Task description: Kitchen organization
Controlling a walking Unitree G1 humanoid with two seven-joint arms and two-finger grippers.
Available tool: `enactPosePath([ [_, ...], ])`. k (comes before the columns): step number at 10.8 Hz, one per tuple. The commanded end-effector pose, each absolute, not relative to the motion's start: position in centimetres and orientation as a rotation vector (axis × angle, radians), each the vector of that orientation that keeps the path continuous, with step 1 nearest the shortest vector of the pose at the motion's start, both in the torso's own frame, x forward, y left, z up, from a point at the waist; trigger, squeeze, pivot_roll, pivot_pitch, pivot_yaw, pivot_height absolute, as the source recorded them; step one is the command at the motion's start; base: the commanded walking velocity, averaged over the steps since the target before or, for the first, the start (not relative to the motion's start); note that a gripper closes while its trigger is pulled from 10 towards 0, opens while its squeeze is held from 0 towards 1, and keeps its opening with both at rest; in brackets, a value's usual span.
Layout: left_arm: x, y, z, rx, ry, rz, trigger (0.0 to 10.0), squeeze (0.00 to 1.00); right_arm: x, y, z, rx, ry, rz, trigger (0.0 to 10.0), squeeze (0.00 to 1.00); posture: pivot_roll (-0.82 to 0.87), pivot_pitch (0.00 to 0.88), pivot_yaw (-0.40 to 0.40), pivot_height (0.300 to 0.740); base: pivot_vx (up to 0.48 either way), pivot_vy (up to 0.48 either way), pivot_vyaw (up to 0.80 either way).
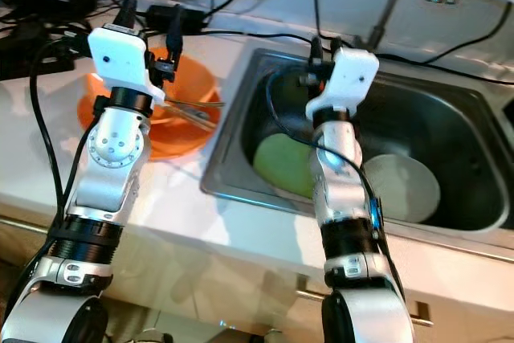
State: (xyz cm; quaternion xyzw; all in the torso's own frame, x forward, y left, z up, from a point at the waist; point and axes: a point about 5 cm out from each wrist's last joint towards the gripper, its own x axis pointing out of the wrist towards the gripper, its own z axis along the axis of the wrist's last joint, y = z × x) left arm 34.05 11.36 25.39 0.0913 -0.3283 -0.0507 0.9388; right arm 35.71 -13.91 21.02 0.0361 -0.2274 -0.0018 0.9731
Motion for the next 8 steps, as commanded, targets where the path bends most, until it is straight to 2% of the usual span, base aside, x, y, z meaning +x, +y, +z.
enactPosePath([
  [1, 34.0, 10.97, 25.75, 0.189, -0.692, -0.11, 10.0, 0.0, 35.64, -14.14, 21.4, 0.073, -0.465, -0.009, 10.0, 0.0, 0.02, 0.0, -0.064, 0.74, 0.0, -0.274, 0.0],
  [5, 33.9, 11.49, 26.48, 0.181, -0.713, -0.088, 10.0, 0.0, 35.61, -14.28, 21.26, 0.072, -0.453, -0.011, 10.0, 0.0, 0.03, 0.024, -0.07, 0.74, 0.0, -0.275, 0.0],
  [8, 33.72, 11.97, 26.6, 0.152, -0.718, -0.068, 10.0, 0.0, 35.53, -13.75, 21.13, 0.08, -0.445, 0.005, 10.0, 0.0, 0.04, 0.039, -0.07, 0.74, 0.0, 0.0, 0.0],
])
